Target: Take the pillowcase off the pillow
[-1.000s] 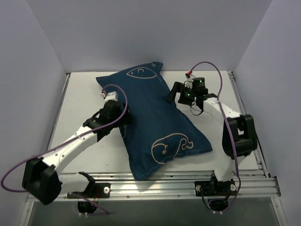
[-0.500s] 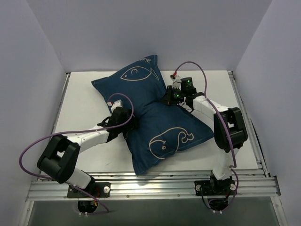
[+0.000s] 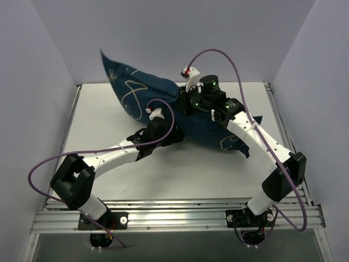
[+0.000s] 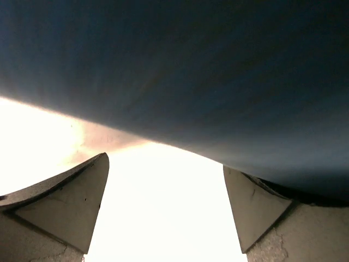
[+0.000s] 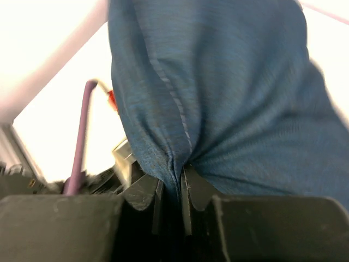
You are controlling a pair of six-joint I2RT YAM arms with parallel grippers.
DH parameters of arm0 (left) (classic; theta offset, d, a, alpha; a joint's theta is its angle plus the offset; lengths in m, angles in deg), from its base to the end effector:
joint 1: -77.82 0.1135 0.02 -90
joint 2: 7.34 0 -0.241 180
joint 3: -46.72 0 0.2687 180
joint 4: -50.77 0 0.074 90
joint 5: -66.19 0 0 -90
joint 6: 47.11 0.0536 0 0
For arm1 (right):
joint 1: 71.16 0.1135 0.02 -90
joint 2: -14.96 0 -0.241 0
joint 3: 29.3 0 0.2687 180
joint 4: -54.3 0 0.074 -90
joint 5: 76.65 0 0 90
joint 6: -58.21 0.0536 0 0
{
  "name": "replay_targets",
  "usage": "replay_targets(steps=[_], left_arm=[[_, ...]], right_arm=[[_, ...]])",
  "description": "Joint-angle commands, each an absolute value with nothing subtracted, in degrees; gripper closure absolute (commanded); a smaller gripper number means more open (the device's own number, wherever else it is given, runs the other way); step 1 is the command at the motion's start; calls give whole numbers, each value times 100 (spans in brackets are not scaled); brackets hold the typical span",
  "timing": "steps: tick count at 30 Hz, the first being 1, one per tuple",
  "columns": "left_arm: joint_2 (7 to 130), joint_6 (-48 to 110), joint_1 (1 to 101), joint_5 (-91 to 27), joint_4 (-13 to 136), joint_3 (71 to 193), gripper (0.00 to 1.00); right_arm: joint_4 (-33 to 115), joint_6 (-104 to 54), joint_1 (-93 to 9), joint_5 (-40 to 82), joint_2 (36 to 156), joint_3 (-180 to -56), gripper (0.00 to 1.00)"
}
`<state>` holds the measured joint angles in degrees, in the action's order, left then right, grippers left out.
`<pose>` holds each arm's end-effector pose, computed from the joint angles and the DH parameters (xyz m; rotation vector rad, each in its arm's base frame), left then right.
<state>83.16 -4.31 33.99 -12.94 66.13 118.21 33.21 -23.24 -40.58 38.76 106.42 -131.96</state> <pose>0.2816 -0.2563 0.1955 -0.1785 2.2385 -0.6946 0.3416 0.2285 0.3856 -0.6708 1.6814 0.8786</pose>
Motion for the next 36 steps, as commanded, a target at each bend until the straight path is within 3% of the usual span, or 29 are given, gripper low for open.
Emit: replay_targets(steps=[1,5,9,12,19,21,25,31,36], left_arm=[[7776,-817,3449,-1090,6217,11695,6],[6704,-1326,3353,-897,6664,10614,6],[4897,-1407,2975,-685,7551,9840,6],[3737,-1380,2782,-737,8772,9768,6],[1799,-1547,2720,-545,11199,10268,6],[1719,-1398,2720,-334,11559,10636,6],[2288,-794,2728,281,11597,11226,6],[4001,-45,2772,361,10412,11675,6],[5310,88,3430,-85,9437,11518,6]], right_arm=[[3383,-2239,-3584,4183,10470,-12748,100],[3454,-2125,-3180,3753,10215,-12000,87],[2999,-2055,-2714,3156,9707,-11788,62],[2621,-1949,-2319,2681,9310,-11884,47],[2391,-1388,-1975,1697,8265,-11587,24],[2251,-1185,-1992,952,7948,-11332,18],[1802,-755,-2141,0,7745,-10998,13],[1801,-200,-2781,-167,7087,-10016,13],[1942,-130,-3214,-36,6638,-9293,13]])
